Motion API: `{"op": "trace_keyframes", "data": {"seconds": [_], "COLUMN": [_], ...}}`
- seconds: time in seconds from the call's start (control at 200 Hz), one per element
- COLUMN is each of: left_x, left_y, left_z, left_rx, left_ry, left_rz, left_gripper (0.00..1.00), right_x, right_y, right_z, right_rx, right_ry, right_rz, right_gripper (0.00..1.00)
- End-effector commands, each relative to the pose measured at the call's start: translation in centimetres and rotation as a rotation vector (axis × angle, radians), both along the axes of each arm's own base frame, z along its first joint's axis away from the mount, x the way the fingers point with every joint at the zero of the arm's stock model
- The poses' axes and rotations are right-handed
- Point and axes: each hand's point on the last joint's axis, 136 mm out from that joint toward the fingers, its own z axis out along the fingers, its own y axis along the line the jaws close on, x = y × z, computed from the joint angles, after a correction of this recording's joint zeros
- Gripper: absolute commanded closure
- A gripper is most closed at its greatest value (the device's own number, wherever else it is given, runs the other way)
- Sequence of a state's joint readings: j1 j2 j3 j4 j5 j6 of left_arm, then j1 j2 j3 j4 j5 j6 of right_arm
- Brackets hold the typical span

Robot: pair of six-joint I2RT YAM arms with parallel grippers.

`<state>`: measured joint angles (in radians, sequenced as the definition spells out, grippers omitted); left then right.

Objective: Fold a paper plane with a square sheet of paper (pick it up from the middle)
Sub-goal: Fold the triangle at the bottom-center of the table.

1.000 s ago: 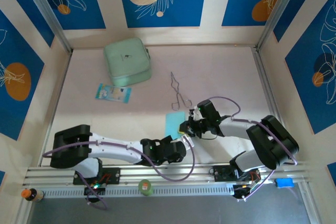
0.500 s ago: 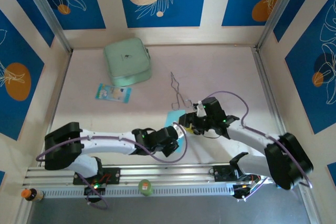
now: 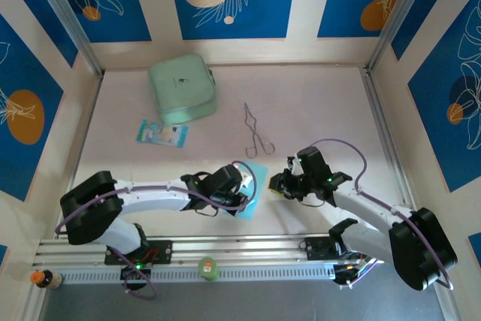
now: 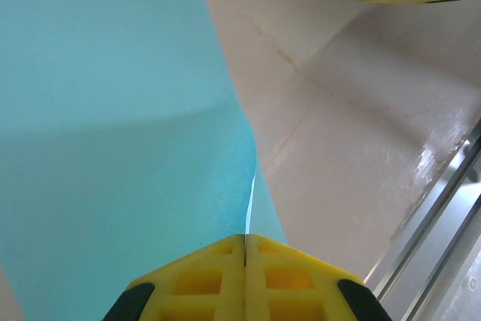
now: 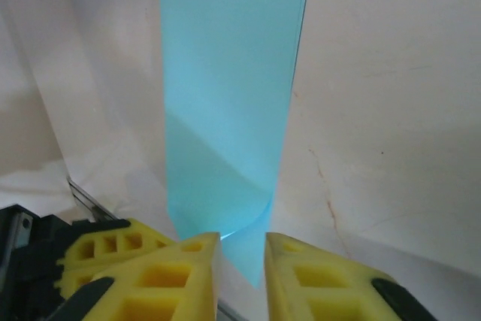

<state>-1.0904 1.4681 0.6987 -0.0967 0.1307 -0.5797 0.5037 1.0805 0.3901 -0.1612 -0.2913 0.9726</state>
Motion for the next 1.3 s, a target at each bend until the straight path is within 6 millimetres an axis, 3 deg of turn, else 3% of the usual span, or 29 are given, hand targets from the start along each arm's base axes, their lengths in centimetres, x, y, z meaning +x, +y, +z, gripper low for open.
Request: {"op": "trace_keyframes", "data": {"seconds": [0.0, 0.305, 0.78, 1.295], "left_x": [-0.2, 0.6, 1.7, 1.9], "left_y": [0.5, -0.7, -3.0, -2.9], "left_z": [0.1, 1.5, 2.7, 2.2], "left_rx": [-0.034, -0.125, -0.208, -0.196], "left_ry": [0.061, 0.097, 0.131, 0.135], "left_rz": [0.061, 0.098, 0.151, 0.17], "left_gripper": [1.0, 1.0, 1.0, 1.0], "right_x": [-0.8, -2.1, -3.1, -3.6], "right_y": [1.1, 1.2, 1.7, 4.4], "right_z": [-0.4, -2.0, -1.5, -2.0], "right_rx": [0.013, -0.058, 0.0, 0.036], "right_ry": [0.016, 0.009, -0.004, 0.001], "right_rz": [0.063, 0.032, 0.026, 0.05], "right_gripper": [0.88, 0.95, 0.96, 0.99]}}
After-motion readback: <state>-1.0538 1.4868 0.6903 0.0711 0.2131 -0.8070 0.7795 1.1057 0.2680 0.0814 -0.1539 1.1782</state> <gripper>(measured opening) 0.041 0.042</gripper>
